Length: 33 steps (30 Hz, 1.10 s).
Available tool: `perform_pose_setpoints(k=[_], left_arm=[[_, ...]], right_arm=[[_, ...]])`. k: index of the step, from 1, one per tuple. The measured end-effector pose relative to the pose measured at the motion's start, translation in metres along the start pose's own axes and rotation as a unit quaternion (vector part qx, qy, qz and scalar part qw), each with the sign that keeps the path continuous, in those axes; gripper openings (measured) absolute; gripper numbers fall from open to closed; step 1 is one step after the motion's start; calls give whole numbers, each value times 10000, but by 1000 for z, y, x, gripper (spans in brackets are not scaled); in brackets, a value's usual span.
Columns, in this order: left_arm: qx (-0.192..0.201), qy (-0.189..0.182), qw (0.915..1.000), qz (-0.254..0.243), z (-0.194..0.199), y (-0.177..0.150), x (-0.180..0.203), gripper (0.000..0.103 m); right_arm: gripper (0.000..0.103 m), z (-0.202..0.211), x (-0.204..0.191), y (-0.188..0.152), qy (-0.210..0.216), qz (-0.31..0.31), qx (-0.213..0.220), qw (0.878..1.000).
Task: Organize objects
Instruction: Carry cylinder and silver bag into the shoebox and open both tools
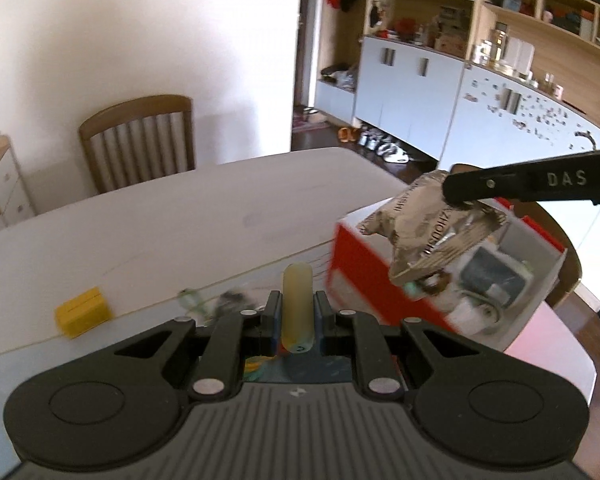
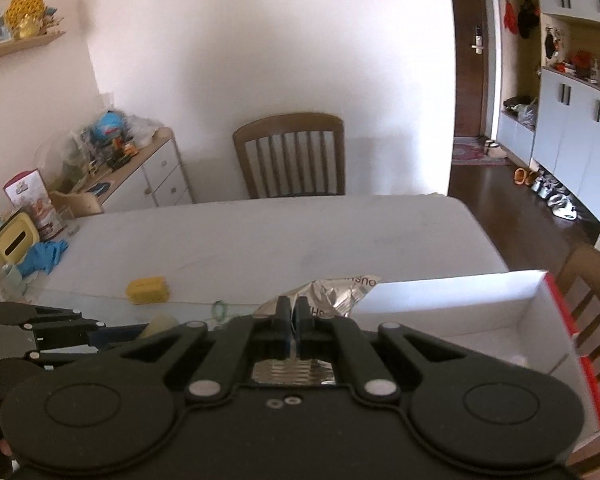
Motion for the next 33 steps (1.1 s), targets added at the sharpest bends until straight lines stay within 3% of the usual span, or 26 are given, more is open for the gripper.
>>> perform_pose_setpoints(k=[9, 18, 33], left_arm=[[-88, -157, 9998, -112, -36, 20, 69, 16], [-396, -265, 9984, -290, -71, 16, 125, 16], [-1159, -187, 9927, -278, -127, -15, 166, 16]], right_arm=[[1, 7, 69, 0, -6, -93, -5, 10000], [1, 1, 124, -15, 37, -235, -154, 9996], [1, -35, 160, -52, 169, -283, -679, 9971]])
Point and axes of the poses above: each gripper's, at about its wrist camera, not at the fingertips, and z roughly against the way its jaws point, x to its right, y to its top, the point moved 5 cm from there along -z, roughly the way its jaws point, and after that the axes turned 8 degrees about x, right-handed, at the moved point
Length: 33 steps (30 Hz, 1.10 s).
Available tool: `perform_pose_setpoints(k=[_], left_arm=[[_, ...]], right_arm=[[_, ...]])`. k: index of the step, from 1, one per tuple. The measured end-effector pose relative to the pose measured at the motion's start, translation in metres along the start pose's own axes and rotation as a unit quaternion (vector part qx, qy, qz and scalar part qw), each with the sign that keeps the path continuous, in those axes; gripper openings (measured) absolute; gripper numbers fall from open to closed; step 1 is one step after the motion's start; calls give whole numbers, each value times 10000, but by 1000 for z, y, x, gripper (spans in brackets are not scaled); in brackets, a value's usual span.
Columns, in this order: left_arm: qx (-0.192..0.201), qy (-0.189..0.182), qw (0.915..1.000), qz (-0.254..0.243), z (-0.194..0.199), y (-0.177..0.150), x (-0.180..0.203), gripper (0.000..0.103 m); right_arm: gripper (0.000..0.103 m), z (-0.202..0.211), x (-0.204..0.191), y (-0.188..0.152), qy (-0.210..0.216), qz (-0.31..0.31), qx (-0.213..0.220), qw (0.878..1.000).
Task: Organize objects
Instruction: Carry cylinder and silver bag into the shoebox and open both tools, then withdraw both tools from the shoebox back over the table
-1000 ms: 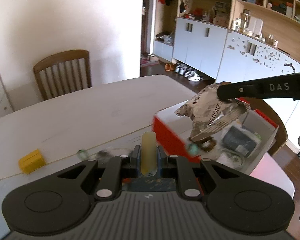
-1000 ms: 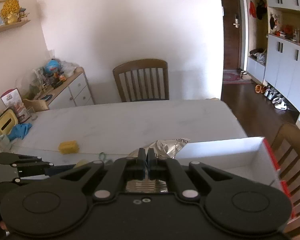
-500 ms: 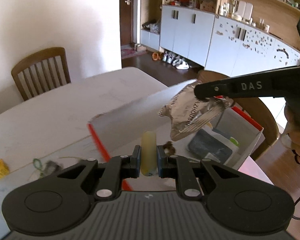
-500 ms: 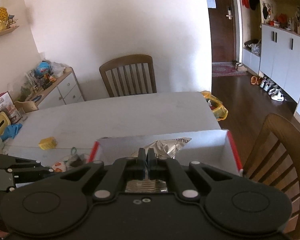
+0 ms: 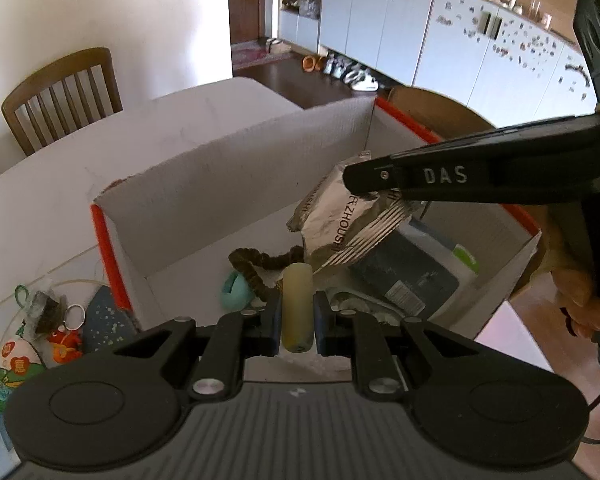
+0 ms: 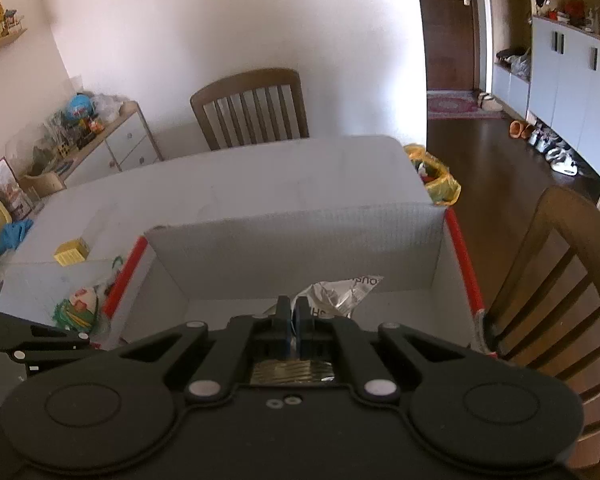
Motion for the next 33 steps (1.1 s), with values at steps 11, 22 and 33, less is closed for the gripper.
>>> perform_pose_setpoints(k=[11, 22, 33], left_arm=[[-413, 11, 9991, 130, -24, -7, 5, 16], [-743, 20, 9968, 283, -40, -12, 2, 16], [-575, 21, 9975, 399, -31, -12, 1, 16]], right_arm=[[1, -14, 12, -6, -11, -38, -227, 9997], [14, -3, 16, -3, 109, -25, -223, 9997], [19, 14, 22, 2, 161, -85, -126, 9998]])
Point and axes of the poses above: each gripper's, at about its wrist camera, not at the fingertips, and z roughly against the way its jaws point, x to its right, y to its top, the point moved 5 cm from there along -z, roughly the way its jaws point, and after that the axes turned 8 degrees about x, right-handed, at the moved point
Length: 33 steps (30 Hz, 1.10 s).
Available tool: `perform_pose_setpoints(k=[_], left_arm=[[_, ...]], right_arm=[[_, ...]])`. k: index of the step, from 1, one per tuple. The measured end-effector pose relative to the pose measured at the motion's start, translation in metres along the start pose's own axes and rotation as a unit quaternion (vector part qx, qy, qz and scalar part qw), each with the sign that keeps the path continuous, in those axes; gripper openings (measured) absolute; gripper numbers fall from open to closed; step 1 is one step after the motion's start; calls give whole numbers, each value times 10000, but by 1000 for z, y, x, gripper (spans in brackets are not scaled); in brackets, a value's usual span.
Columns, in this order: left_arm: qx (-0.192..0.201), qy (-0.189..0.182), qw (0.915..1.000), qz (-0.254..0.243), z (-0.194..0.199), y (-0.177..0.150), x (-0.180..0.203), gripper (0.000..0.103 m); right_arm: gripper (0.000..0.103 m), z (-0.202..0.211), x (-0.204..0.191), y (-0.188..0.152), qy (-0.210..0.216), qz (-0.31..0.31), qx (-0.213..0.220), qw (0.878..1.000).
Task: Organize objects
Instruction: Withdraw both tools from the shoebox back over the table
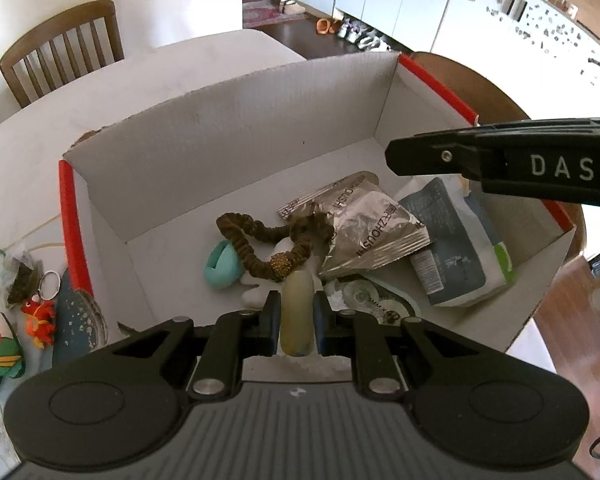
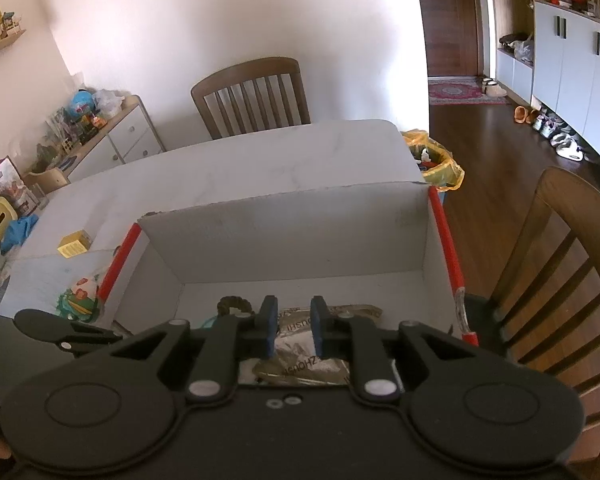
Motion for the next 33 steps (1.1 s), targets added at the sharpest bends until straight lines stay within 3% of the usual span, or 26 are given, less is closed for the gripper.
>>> perform_pose_setpoints(k=[9, 18, 27, 33], left_arm=[[372, -166, 9991, 99, 27, 0, 1, 29], [968, -182, 9949, 226, 73, 4, -2, 29], [1486, -100, 9876, 500, 116, 3, -29, 29], [1746, 10, 9828, 595, 140, -4, -54, 30]], right_arm=[[26, 20, -3, 3, 137, -31, 148, 9998], [33, 43, -21, 9, 340, 62, 384, 9987], [42, 60, -54, 7, 346, 252, 542, 9976], [58, 67, -82, 6, 308, 374, 688, 9965]])
Point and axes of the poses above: each gripper's, at about its wrist camera, not at the fingertips, and z roughly against the way its jaws point, x to its right, y to its top, the point moved 5 cm from there along -z, roughly the way its jaws point, and after that the axes turned 8 degrees about x, right-handed, at the moved point
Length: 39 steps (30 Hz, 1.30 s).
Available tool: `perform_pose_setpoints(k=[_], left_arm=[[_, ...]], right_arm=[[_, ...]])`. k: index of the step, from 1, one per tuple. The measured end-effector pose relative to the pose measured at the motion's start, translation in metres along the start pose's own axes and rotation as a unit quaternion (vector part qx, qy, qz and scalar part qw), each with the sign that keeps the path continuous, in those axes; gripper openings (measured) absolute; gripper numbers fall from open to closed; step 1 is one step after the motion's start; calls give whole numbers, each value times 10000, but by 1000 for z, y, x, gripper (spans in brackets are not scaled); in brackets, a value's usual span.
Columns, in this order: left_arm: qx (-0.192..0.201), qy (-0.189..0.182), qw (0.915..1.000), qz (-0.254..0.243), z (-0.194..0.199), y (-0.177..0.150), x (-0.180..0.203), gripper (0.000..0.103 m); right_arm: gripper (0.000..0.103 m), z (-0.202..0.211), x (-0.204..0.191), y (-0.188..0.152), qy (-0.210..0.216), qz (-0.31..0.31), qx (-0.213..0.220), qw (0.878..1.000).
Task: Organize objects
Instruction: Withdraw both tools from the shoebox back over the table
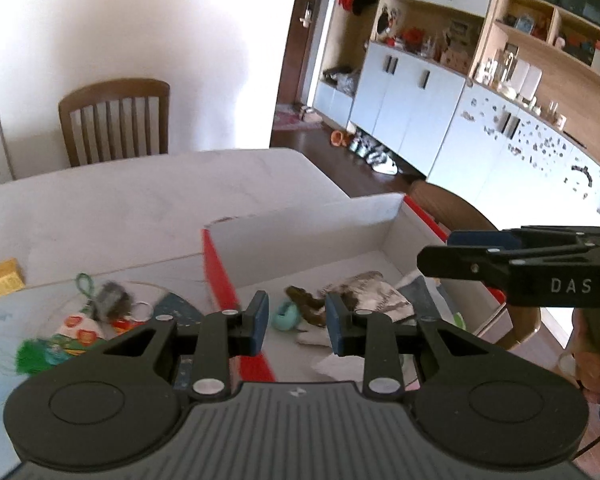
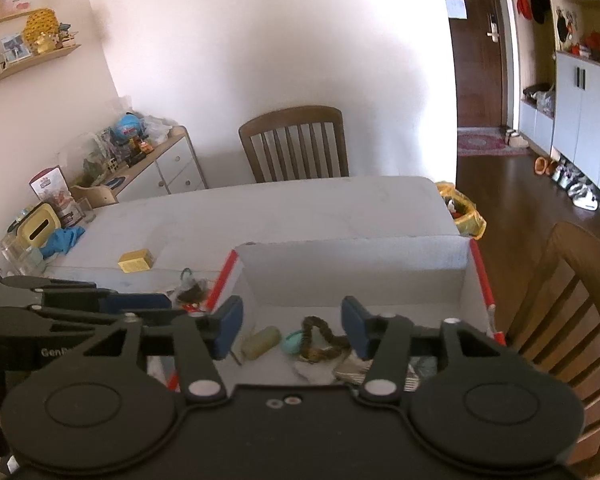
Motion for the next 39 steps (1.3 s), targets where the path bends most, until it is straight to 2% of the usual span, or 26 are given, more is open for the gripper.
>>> perform_pose_setpoints(k=[1, 2, 3, 5, 9, 18, 26, 28, 29, 35, 39], left_arm=[[42, 23, 10000, 0, 5, 0, -5, 30], [84, 42, 10000, -2, 10, 1, -9, 35], [125, 66, 9999, 5, 15, 1, -14, 51], [265, 121, 9996, 44, 25, 1, -25, 66], [341, 207, 9992, 90, 43, 2, -48, 66], [468, 489, 9976, 134, 80, -3, -102, 67], [609, 619, 9960, 196, 104, -6, -146, 87], [647, 670, 9955, 171, 108, -7, -156, 94], [672, 705, 9951, 163, 111, -9, -161, 102], [718, 841, 9937, 182, 114, -11, -192, 103], [637, 891, 9939, 153, 109, -14, -212, 103]], right_arm=[[59, -1, -6, 0, 11, 9, 7, 10000], [60, -1, -11, 0, 17, 20, 11, 10000], [62, -2, -17, 0, 18, 29, 11, 10000], [63, -4, -29, -1, 51, 39, 8, 10000], [64, -7, -53, -2, 122, 136, -3, 9998], [81, -16, -107, -7, 350, 262, 24, 9990], [89, -29, -142, -10, 351, 303, 36, 9989], [89, -33, -150, -12, 345, 302, 16, 9989], [89, -35, -153, -12, 340, 294, 4, 9990], [91, -48, -172, -17, 271, 330, -32, 9991], [98, -61, -181, -20, 100, 317, 54, 9994]])
Point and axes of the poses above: each gripper's, at about its wrist camera, not at the fingertips, and z roughly against the way its jaws point, x to its right, y to its top, the point moved 5 cm from there along -z, roughly the way its jaws point, and after that the axes turned 8 degrees about x, right-handed, at the moved point
